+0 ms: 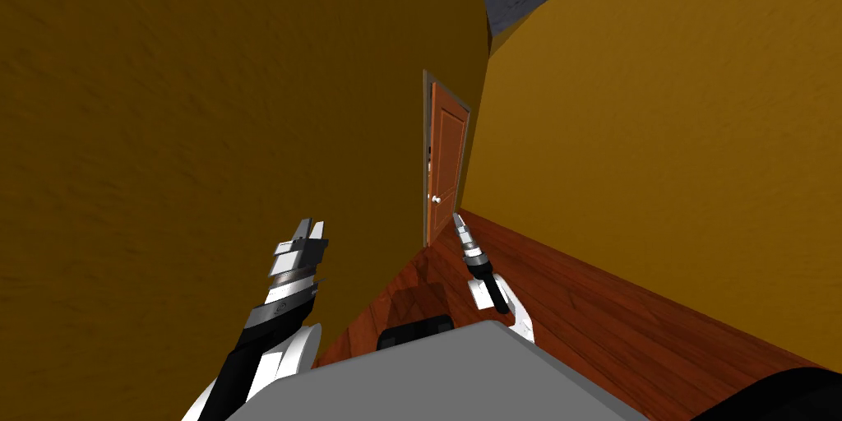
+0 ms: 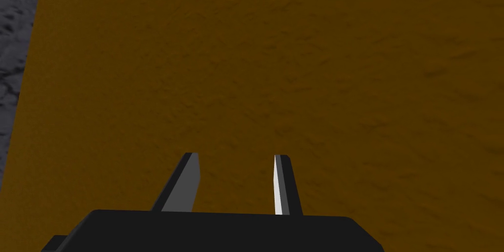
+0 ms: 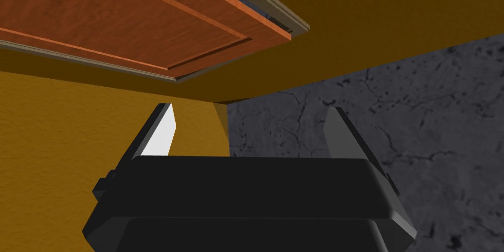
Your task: Pull the door open
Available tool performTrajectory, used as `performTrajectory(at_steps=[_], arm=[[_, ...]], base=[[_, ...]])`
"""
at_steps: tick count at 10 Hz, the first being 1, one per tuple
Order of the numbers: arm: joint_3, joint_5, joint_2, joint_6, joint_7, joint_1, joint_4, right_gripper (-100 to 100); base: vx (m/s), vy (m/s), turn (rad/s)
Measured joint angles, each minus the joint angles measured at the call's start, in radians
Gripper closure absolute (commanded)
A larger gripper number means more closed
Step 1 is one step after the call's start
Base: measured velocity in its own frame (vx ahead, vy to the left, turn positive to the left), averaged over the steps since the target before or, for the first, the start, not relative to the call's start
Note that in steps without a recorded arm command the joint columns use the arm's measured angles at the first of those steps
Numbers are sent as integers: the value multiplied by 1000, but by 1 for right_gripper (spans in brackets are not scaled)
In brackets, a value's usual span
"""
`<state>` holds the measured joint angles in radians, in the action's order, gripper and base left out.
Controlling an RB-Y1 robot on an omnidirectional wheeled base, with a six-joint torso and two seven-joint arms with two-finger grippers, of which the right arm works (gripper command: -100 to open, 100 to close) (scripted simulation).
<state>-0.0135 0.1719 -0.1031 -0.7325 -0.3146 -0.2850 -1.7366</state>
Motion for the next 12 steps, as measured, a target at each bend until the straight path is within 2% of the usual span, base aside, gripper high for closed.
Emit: performTrajectory(at_steps=[12], arm=[[0,78,-33,-61,-207,112,304,-100]], base=[[89,-77,58]])
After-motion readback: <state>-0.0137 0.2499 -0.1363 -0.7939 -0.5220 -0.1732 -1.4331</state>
